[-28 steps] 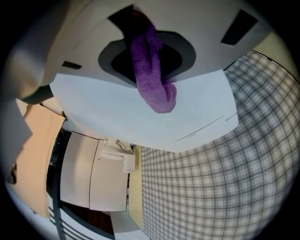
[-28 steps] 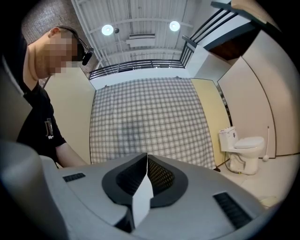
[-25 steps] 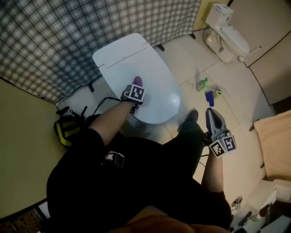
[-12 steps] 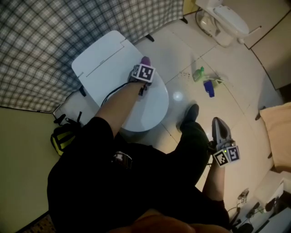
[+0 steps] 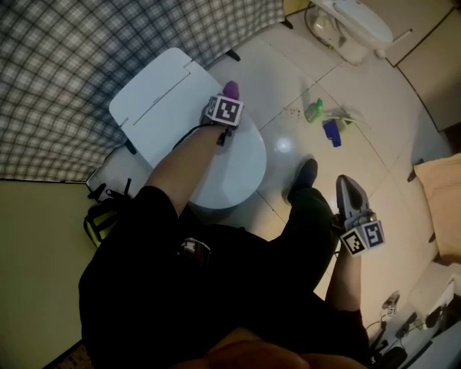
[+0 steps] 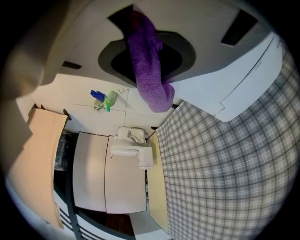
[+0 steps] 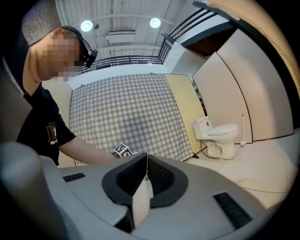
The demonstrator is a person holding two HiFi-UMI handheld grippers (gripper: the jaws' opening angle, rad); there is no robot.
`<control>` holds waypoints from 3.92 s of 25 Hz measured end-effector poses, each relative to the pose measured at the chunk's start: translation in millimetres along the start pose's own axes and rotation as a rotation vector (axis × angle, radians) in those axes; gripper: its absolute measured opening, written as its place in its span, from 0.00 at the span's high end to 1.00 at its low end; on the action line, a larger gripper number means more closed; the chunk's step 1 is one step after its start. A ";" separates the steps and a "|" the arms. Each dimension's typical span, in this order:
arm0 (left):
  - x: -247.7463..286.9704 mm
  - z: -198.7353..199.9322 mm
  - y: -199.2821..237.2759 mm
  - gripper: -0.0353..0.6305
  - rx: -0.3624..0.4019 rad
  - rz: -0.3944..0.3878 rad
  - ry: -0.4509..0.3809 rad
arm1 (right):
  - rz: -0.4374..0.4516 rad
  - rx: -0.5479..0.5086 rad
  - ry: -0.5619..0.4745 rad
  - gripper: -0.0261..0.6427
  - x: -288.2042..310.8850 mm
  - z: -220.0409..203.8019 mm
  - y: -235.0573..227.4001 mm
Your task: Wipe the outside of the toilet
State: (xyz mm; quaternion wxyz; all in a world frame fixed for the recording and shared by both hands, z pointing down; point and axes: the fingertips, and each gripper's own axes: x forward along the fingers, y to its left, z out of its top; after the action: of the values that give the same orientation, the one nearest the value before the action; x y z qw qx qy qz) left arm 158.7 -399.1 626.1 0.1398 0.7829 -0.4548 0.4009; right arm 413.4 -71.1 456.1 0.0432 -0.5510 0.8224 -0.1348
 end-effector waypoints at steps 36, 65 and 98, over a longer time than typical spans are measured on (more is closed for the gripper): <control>-149.4 -221.5 -26.9 0.81 -0.058 -0.157 0.046 | 0.221 -0.149 -0.055 0.94 33.4 21.8 188.8; -114.0 -122.6 -55.2 0.81 -0.060 -0.200 0.055 | -0.015 -0.022 -0.060 0.94 -47.7 3.8 35.0; -96.1 -147.1 -90.2 0.81 0.175 -0.258 0.028 | 0.054 -0.071 -0.022 0.94 -16.6 1.9 112.6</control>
State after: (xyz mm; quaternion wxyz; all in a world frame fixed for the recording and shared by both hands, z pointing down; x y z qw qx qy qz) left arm 133.9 -206.2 660.8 0.1279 0.8383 -0.3116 0.4286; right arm 319.5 -16.1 422.7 0.0365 -0.5311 0.8408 -0.0982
